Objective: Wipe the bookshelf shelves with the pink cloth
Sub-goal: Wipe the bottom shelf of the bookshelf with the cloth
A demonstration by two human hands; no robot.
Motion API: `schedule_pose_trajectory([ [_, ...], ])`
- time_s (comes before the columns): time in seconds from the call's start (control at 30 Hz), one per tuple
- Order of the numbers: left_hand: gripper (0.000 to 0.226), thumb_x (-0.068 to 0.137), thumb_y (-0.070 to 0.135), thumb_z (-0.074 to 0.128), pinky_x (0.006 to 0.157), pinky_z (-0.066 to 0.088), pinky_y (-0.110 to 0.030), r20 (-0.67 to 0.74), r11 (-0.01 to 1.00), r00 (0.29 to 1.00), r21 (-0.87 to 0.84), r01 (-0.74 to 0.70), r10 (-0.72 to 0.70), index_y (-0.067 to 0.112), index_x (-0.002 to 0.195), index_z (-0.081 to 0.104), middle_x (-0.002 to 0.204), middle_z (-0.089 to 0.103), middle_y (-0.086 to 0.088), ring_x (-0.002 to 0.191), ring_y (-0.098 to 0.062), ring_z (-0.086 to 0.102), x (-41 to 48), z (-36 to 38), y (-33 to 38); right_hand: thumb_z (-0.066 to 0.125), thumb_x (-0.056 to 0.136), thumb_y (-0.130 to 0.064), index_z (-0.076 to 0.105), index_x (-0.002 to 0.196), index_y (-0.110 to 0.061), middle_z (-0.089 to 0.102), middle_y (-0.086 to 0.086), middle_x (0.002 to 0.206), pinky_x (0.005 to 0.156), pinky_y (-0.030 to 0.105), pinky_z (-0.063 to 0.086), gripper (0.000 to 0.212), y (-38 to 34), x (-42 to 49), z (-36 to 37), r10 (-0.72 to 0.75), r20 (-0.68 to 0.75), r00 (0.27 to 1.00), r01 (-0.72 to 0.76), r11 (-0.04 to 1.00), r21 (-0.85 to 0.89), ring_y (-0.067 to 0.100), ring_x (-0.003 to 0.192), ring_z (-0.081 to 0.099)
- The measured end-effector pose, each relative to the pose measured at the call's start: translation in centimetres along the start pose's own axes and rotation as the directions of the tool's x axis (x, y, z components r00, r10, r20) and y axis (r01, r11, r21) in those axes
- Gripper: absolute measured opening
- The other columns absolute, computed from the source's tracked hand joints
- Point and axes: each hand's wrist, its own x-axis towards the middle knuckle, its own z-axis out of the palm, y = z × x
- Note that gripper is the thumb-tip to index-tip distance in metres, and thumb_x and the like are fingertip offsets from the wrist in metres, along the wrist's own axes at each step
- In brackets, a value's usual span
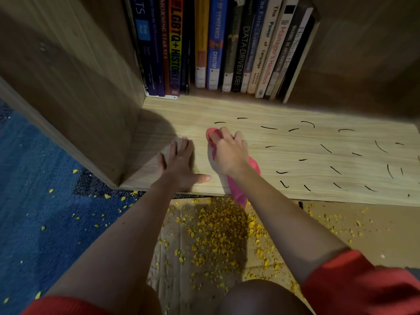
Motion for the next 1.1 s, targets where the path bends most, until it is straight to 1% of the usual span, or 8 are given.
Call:
schedule_pose_trajectory([
  [0.17, 0.108, 0.076, 0.049, 0.069, 0.112, -0.014, -0.046, 0.002, 1.000, 1.000, 0.009, 0.007, -0.007, 0.027, 0.150, -0.006, 0.156, -0.017, 0.012, 0.142, -0.014, -0.021, 0.0, 0.0, 0.0, 0.042, 0.095, -0.028, 0.039, 0.138, -0.029, 0.035, -0.002, 0.136, 0.090, 0.041, 0.034, 0.043, 0.9, -3.7, 1.0, -0.147, -0.005, 0.989, 0.147, 0.989, -0.025, 0.032, 0.113, 0.034],
  [0.27, 0.108, 0.077, 0.049, 0.069, 0.112, -0.014, -0.046, 0.013, 1.000, 1.000, 0.016, 0.008, -0.008, 0.026, 0.150, -0.007, 0.156, -0.018, 0.011, 0.142, -0.014, -0.021, 0.0, -0.1, 0.1, 0.041, 0.095, -0.027, 0.043, 0.134, -0.032, 0.040, -0.004, 0.132, 0.091, 0.042, 0.034, 0.040, 1.6, -2.2, 0.7, -0.095, -0.034, 0.995, 0.095, 0.995, 0.006, 0.031, 0.111, 0.036],
  [0.4, 0.107, 0.077, 0.049, 0.069, 0.112, -0.014, -0.046, 0.013, 1.000, 1.000, 0.018, 0.015, -0.015, 0.026, 0.150, -0.006, 0.156, -0.018, 0.011, 0.142, -0.014, -0.021, -0.1, -0.2, 0.2, 0.037, 0.096, -0.028, 0.045, 0.132, -0.024, 0.038, 0.001, 0.135, 0.093, 0.042, 0.033, 0.036, 0.3, 0.1, -0.1, -0.001, 0.005, 1.000, 0.001, 1.000, -0.011, 0.033, 0.115, 0.036],
  [0.6, 0.110, 0.074, 0.048, 0.071, 0.112, -0.013, -0.047, 0.001, 1.000, 1.000, -0.010, 0.009, -0.009, 0.025, 0.150, -0.005, 0.157, -0.015, 0.010, 0.143, -0.014, -0.019, 0.1, -0.1, 0.1, 0.040, 0.096, -0.028, 0.037, 0.140, -0.030, 0.036, -0.003, 0.138, 0.091, 0.041, 0.034, 0.044, 1.1, -3.5, 0.8, -0.165, -0.011, 0.986, 0.164, 0.985, -0.051, 0.032, 0.115, 0.035],
  [0.8, 0.108, 0.075, 0.049, 0.070, 0.112, -0.013, -0.046, -0.005, 1.000, 1.000, 0.010, 0.009, -0.009, 0.026, 0.151, -0.003, 0.156, -0.016, 0.011, 0.143, -0.013, -0.019, -0.1, -0.2, 0.2, 0.034, 0.098, -0.026, 0.039, 0.136, -0.022, 0.034, 0.003, 0.138, 0.095, 0.044, 0.032, 0.038, -0.7, 0.3, -0.5, -0.009, 0.047, 0.999, 0.009, 1.000, 0.004, 0.034, 0.118, 0.034],
  [0.93, 0.109, 0.075, 0.050, 0.070, 0.112, -0.011, -0.047, -0.008, 1.000, 1.000, 0.019, 0.002, -0.002, 0.026, 0.150, -0.005, 0.156, -0.016, 0.011, 0.143, -0.015, -0.019, -0.1, -0.1, 0.2, 0.038, 0.096, -0.027, 0.033, 0.142, -0.029, 0.033, 0.001, 0.140, 0.091, 0.040, 0.034, 0.046, 0.3, -1.1, 0.4, -0.201, 0.019, 0.979, 0.201, 0.977, -0.070, 0.032, 0.117, 0.035],
  [0.97, 0.110, 0.075, 0.050, 0.070, 0.112, -0.011, -0.047, -0.009, 1.000, 1.000, 0.023, 0.000, 0.000, 0.026, 0.150, -0.006, 0.156, -0.016, 0.011, 0.143, -0.015, -0.018, 0.0, 0.0, 0.1, 0.039, 0.095, -0.027, 0.034, 0.142, -0.030, 0.034, 0.000, 0.139, 0.091, 0.039, 0.034, 0.047, 1.1, -1.1, 0.5, -0.211, 0.016, 0.977, 0.211, 0.975, -0.073, 0.032, 0.116, 0.035],
  [1.1, 0.108, 0.076, 0.049, 0.070, 0.112, -0.013, -0.046, -0.009, 1.000, 1.000, -0.011, -0.005, 0.005, 0.026, 0.150, -0.006, 0.156, -0.016, 0.012, 0.143, -0.014, -0.020, 0.0, 0.0, 0.0, 0.037, 0.096, -0.032, 0.042, 0.134, -0.024, 0.038, 0.004, 0.134, 0.092, 0.042, 0.035, 0.038, 1.3, 1.3, -0.1, -0.045, 0.000, 0.999, 0.045, 0.999, -0.031, 0.034, 0.113, 0.037],
])
